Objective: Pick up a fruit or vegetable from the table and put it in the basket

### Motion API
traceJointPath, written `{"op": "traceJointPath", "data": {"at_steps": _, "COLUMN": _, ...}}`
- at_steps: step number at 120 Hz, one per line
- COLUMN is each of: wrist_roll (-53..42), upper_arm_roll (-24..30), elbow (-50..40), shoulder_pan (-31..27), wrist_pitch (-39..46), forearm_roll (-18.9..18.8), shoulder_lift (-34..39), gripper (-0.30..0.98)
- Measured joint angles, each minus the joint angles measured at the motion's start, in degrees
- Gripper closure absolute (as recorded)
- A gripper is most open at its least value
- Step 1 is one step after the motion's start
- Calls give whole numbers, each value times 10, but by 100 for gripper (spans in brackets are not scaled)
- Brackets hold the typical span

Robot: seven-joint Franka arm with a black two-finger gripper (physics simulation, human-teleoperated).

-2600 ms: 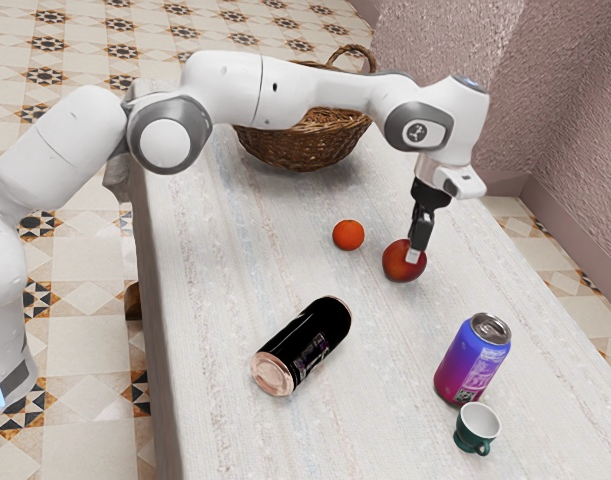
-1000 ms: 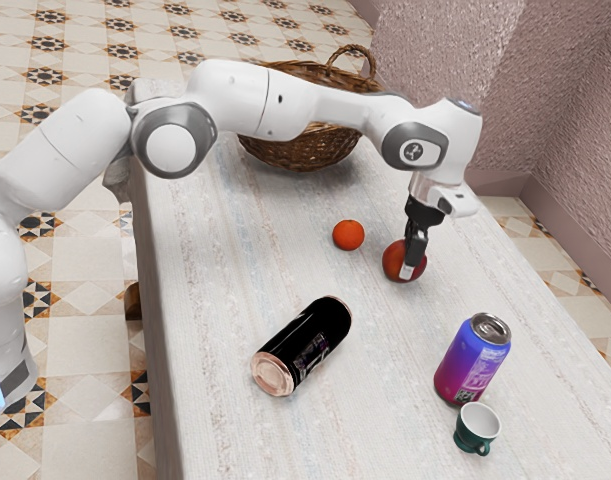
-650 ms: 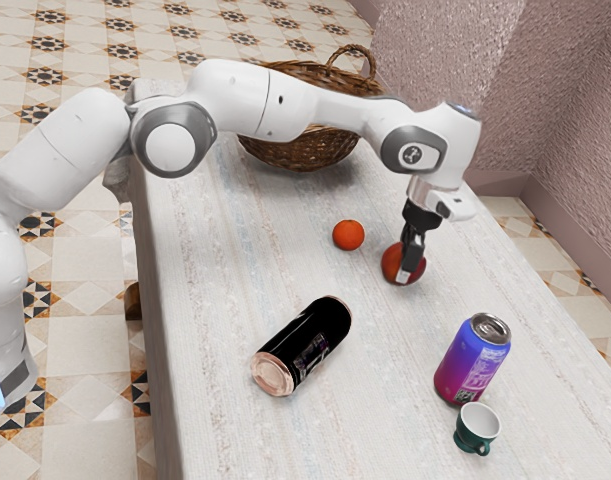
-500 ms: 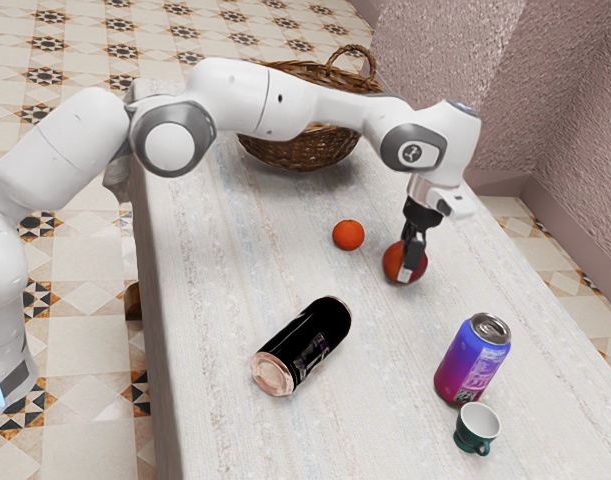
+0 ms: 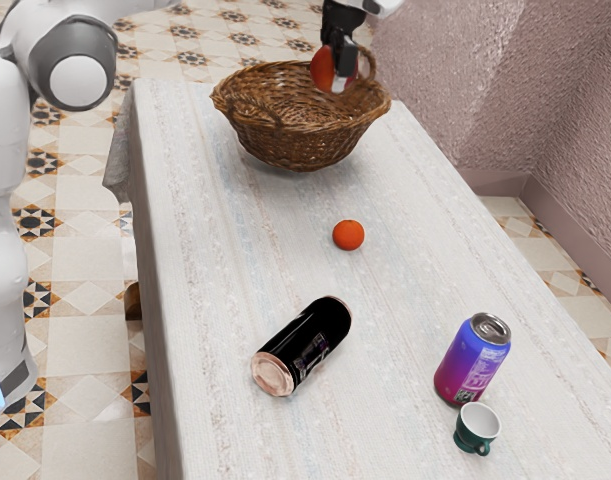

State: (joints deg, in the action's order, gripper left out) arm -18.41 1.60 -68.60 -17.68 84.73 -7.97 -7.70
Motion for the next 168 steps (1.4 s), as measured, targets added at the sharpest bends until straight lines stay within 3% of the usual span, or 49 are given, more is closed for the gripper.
{"op": "traceJointPath", "data": {"at_steps": 15, "wrist_roll": -10, "upper_arm_roll": -42, "elbow": 36, "shoulder_pan": -12, "wrist_pitch": -15, "forearm_roll": 19, "shoulder_lift": 3, "gripper": 45}}
{"op": "traceJointPath", "data": {"at_steps": 29, "wrist_roll": -22, "upper_arm_roll": -49, "elbow": 73, "shoulder_pan": -42, "wrist_pitch": -20, "forearm_roll": 38, "shoulder_lift": -28, "gripper": 40}}
{"op": "traceJointPath", "data": {"at_steps": 50, "wrist_roll": -39, "upper_arm_roll": -10, "elbow": 128, "shoulder_pan": -91, "wrist_pitch": -11, "forearm_roll": 55, "shoulder_lift": -89, "gripper": 59}}
{"op": "traceJointPath", "data": {"at_steps": 92, "wrist_roll": -70, "upper_arm_roll": -37, "elbow": 101, "shoulder_pan": -98, "wrist_pitch": 13, "forearm_roll": 72, "shoulder_lift": -64, "gripper": 78}}
{"op": "traceJointPath", "data": {"at_steps": 107, "wrist_roll": -77, "upper_arm_roll": -62, "elbow": 41, "shoulder_pan": -102, "wrist_pitch": 18, "forearm_roll": 71, "shoulder_lift": -26, "gripper": 79}}
{"op": "traceJointPath", "data": {"at_steps": 144, "wrist_roll": -94, "upper_arm_roll": -87, "elbow": 8, "shoulder_pan": -97, "wrist_pitch": 23, "forearm_roll": 82, "shoulder_lift": -24, "gripper": 79}}
{"op": "traceJointPath", "data": {"at_steps": 168, "wrist_roll": -103, "upper_arm_roll": -89, "elbow": 8, "shoulder_pan": -96, "wrist_pitch": 23, "forearm_roll": 93, "shoulder_lift": -23, "gripper": 53}}
